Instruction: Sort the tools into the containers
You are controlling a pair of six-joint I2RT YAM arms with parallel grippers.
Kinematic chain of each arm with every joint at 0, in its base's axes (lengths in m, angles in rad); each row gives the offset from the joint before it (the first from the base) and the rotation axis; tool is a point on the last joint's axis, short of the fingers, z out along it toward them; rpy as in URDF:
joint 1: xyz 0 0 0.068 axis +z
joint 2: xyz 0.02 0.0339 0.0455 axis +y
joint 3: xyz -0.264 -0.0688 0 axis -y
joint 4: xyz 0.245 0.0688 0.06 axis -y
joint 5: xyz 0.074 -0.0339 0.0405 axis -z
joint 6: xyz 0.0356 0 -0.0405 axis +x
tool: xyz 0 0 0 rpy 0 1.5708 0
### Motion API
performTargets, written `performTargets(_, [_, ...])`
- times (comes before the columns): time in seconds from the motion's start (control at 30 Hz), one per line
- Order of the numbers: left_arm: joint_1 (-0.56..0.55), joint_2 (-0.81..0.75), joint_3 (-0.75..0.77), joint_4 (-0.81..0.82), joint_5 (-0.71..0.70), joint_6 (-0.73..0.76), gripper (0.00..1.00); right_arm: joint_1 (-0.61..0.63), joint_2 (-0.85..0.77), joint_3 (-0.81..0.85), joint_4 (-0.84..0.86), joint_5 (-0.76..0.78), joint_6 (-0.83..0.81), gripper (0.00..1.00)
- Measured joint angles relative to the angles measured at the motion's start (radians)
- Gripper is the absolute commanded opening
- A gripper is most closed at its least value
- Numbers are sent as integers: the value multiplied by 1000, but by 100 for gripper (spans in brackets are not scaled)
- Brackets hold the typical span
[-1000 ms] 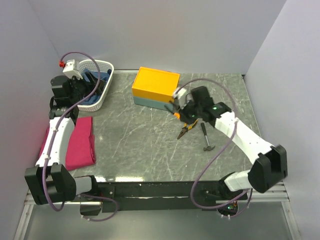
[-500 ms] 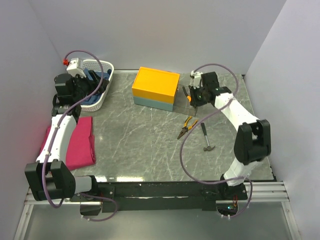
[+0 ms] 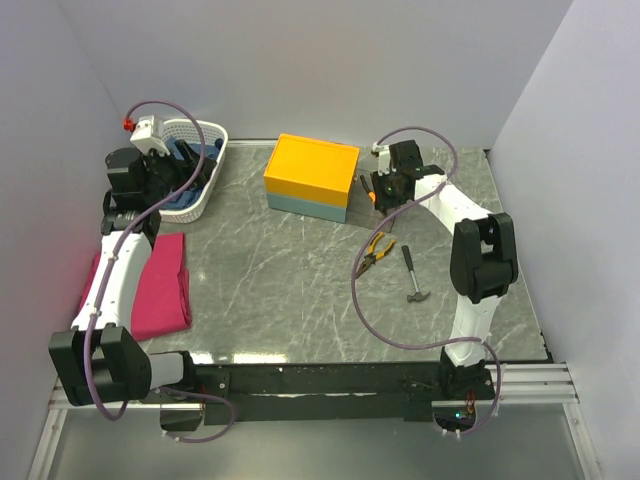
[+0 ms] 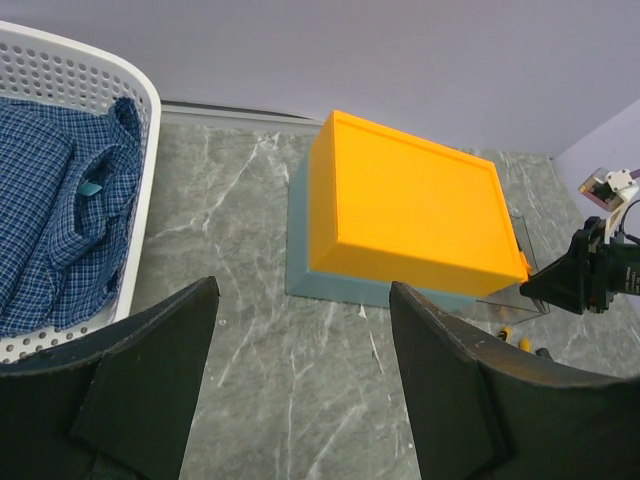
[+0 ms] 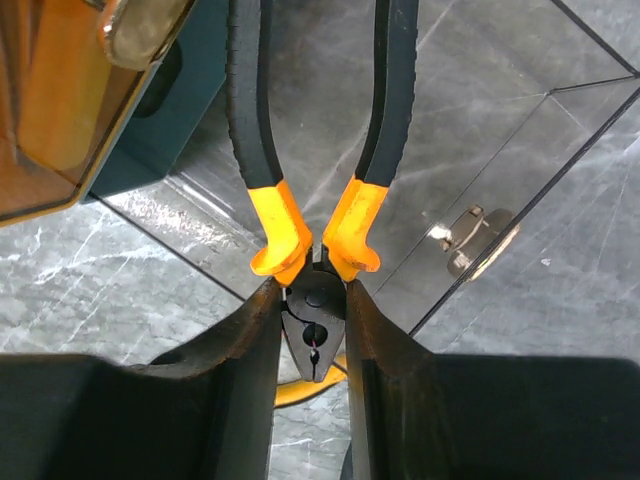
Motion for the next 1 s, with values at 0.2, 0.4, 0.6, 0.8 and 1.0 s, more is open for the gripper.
performTargets(0.2, [1, 10, 0, 13, 2, -7, 75, -1, -2, 0, 17, 5, -23, 68])
performTargets(0.4, [-2, 53, 4, 29, 8, -23, 75, -1, -86, -40, 6, -78, -118, 69])
performTargets(0.6, [-20, 71, 6, 29, 15, -23, 75, 0, -214, -172, -116, -327, -474, 68])
performTargets(0.8, [-26, 77, 8, 29, 17, -20, 75, 3, -189, -200, -304, -394, -872, 66])
performTargets(1.0, [-26, 85, 8, 29, 23, -5, 75, 14, -136, -217, -352, -330, -1124, 66])
